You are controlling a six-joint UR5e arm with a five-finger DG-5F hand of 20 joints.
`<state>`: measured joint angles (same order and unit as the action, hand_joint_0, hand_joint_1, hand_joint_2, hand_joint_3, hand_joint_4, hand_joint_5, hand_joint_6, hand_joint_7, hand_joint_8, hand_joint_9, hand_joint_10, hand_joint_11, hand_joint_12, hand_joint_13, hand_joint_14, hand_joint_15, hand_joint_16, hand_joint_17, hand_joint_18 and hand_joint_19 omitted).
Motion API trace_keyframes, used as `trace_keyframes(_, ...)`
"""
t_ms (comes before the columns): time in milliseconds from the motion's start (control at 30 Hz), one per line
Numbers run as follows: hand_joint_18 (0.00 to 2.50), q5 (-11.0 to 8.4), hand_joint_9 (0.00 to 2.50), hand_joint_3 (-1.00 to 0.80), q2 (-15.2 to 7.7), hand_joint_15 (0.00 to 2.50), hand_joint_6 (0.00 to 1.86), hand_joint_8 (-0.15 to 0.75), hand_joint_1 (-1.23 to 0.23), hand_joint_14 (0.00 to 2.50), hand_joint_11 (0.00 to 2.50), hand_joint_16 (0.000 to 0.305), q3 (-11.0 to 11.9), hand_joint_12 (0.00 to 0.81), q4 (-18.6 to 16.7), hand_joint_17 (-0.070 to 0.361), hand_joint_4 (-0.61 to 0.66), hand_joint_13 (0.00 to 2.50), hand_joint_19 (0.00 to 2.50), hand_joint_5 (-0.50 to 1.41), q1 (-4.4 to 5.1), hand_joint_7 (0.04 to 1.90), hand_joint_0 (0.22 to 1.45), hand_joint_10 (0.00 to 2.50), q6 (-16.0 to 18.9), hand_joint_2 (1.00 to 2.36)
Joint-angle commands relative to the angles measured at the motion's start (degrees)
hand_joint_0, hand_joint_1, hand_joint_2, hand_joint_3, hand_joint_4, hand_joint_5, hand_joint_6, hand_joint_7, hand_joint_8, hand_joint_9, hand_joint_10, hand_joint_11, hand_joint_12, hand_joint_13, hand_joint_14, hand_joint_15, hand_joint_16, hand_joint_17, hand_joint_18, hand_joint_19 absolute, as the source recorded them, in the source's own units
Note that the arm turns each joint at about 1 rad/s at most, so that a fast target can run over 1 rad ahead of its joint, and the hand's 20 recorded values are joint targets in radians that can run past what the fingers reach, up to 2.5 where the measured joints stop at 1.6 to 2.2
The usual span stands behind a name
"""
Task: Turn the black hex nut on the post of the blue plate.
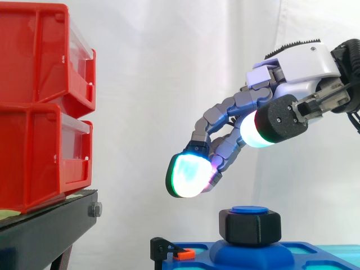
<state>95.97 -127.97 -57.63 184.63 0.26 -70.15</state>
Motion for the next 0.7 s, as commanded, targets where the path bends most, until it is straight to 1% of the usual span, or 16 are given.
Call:
trace_keyframes(0, 0.26, -0.78, 0.69, -0.5, 0.0, 0.03, 0.5, 0.314, -0.41, 0.0, 0.0, 0.054, -0.1, 0.402, -0.5, 0.121, 0.28, 0.49, 0.17, -0.16, 0.71, 0.75, 0.52, 0.0, 0.0, 1.0)
trace_keyframes(167, 0.27, -1.22, 0.69, -0.5, 0.0, 0.04, 0.5, 0.314, -0.41, 0.0, 0.0, 0.053, -0.3, 0.401, -0.7, 0.12, 0.28, 0.5, 0.17, -0.16, 1.15, 0.75, 0.52, 0.0, -0.1, 1.0)
trace_keyframes(233, 0.27, -1.22, 0.69, -0.5, 0.0, 0.04, 0.5, 0.319, -0.41, 0.0, 0.0, 0.053, -1.0, 0.402, -0.7, 0.119, 0.28, 0.5, 0.17, -0.16, 1.5, 0.75, 0.52, 0.0, -0.2, 1.0)
trace_keyframes(267, 0.27, -1.22, 0.69, -0.5, 0.0, 0.04, 0.5, 0.317, -0.41, 0.0, 0.0, 0.053, -1.0, 0.403, -0.7, 0.119, 0.28, 0.5, 0.17, -0.16, 1.5, 0.75, 0.52, 0.0, -0.2, 1.0)
trace_keyframes(367, 0.28, -1.75, 0.7, -0.5, 0.0, 0.04, 0.5, 0.323, -0.41, 0.0, 0.0, 0.053, -1.8, 0.403, -0.6, 0.119, 0.29, 0.51, 0.17, -0.16, 2.02, 0.75, 0.52, 0.0, -0.2, 1.0)
trace_keyframes(400, 0.28, -1.75, 0.7, -0.5, 0.0, 0.04, 0.5, 0.323, -0.41, 0.0, 0.0, 0.053, -1.8, 0.403, -0.6, 0.119, 0.29, 0.51, 0.18, -0.16, 2.02, 0.75, 0.52, 0.0, -0.2, 1.0)
trace_keyframes(467, 0.28, -1.92, 0.7, -0.5, 0.0, 0.04, 0.5, 0.324, -0.41, 0.0, 0.0, 0.053, -1.9, 0.404, -0.1, 0.119, 0.29, 0.51, 0.18, -0.16, 2.46, 0.75, 0.52, 0.0, -0.3, 1.0)
trace_keyframes(667, 0.29, -1.92, 0.7, -0.5, 0.0, 0.05, 0.5, 0.324, -0.41, 0.0, 0.0, 0.053, -1.9, 0.407, 0.2, 0.12, 0.29, 0.52, 0.19, -0.16, 2.55, 0.75, 0.52, 0.0, -1.0, 1.0)
